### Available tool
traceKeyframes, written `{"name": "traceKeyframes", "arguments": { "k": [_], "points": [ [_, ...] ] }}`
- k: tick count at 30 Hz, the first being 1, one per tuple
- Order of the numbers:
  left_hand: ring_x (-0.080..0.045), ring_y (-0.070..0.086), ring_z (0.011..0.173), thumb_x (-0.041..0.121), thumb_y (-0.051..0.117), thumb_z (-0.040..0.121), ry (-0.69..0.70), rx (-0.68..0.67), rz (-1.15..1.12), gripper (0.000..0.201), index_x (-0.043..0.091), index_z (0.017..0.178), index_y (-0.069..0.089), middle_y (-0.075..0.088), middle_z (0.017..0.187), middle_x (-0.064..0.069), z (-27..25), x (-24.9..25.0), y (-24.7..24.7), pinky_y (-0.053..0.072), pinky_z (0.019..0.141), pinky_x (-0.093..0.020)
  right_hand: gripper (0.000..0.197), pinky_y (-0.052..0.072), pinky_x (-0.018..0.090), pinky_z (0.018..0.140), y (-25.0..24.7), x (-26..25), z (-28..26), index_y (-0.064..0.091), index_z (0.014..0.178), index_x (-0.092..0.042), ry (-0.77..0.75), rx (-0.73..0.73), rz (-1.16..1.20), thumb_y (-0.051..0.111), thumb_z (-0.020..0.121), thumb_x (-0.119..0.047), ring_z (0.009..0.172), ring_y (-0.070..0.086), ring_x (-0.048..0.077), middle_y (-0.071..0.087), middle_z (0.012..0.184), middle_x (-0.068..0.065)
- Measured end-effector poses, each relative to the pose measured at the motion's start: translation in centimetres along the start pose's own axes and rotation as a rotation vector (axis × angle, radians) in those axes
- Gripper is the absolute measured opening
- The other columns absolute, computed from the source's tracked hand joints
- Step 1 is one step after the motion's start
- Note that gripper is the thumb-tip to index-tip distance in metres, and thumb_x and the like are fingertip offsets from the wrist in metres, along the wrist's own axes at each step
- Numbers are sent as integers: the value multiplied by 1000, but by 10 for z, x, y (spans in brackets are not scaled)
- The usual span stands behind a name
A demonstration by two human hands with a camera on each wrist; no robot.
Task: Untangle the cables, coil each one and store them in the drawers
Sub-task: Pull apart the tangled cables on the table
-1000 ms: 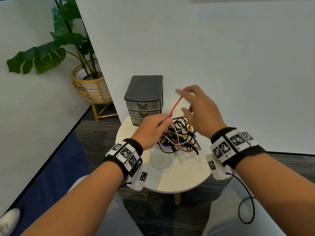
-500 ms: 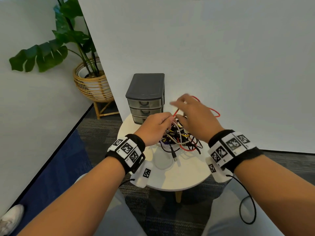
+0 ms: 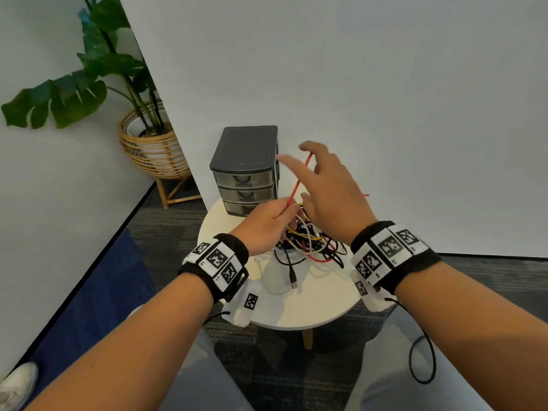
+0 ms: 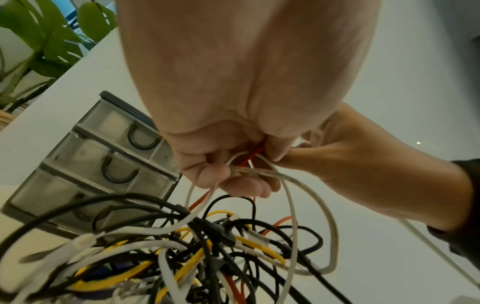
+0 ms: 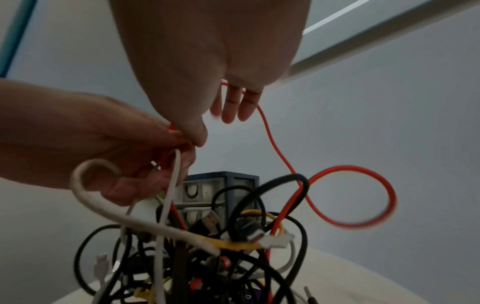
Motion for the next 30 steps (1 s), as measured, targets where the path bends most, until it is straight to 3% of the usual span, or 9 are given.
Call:
{"name": "traceKeyframes", "arguments": {
  "k": [3,5,8,10,13,17,21,27,30],
  "points": [
    [-11,55,66,31,37,111,-4,-9,8,37,6,107,64,63,85,0,1,0,-1,47,62,-24,32,51,42,72,9,3,0,70,106,-14,-158,24,-211,84,77,-11,95,59,32,63,116,13],
    [-9,56,64,30,40,110,14,2,22,35,8,103,66,65,86,2,1,-1,-2,47,62,-21,13,47,39,66,10,10,3,69,84,-13,-50,14,-160,78,88,-22,83,58,28,65,89,8],
    [-2,59,62,27,39,110,38,42,32,32,16,96,65,67,89,7,-2,-6,-4,47,61,-12,38,42,33,72,1,36,13,65,89,-11,466,51,264,41,108,-32,83,62,26,65,91,9],
    [-6,62,64,27,38,111,30,66,17,32,14,96,64,66,88,9,-4,-9,-5,49,61,-13,26,41,31,78,-3,47,16,62,107,-11,579,108,333,45,106,-30,94,62,25,60,112,9],
    [-12,62,64,26,39,111,20,77,-20,33,9,99,64,64,83,7,-3,-10,-4,51,61,-18,37,47,35,89,-1,32,9,50,132,-24,360,-1,157,62,96,-28,113,52,22,40,140,6],
    [-10,57,60,29,39,110,44,73,-22,34,9,96,63,61,78,3,-1,-4,-2,52,60,-24,24,45,41,85,14,11,1,58,118,-20,107,-122,-140,46,105,-36,110,49,28,52,124,5],
    [-10,58,60,28,41,110,71,76,11,32,9,96,63,61,79,-1,-3,-4,-5,54,62,-29,27,36,37,77,19,15,2,54,102,-17,204,-160,-14,35,109,-34,93,42,22,50,100,-1],
    [-8,54,61,30,44,109,122,68,102,23,16,100,60,62,81,1,-3,-8,-4,52,63,-39,32,38,33,71,15,26,12,61,85,-14,457,-64,378,40,108,-24,81,56,19,59,87,2],
    [-1,53,61,34,42,109,136,63,113,21,22,102,58,61,80,4,-3,-13,-2,46,62,-29,36,38,33,69,6,33,16,63,85,-11,529,-22,425,39,108,-24,72,53,15,62,85,3]
  ]
}}
Point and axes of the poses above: each hand's wrist, its own z-axis towards the middle knuckle, its own y-axis out of the palm, x = y × z, the point moved 1 cm from there along z, towards the middle knuckle
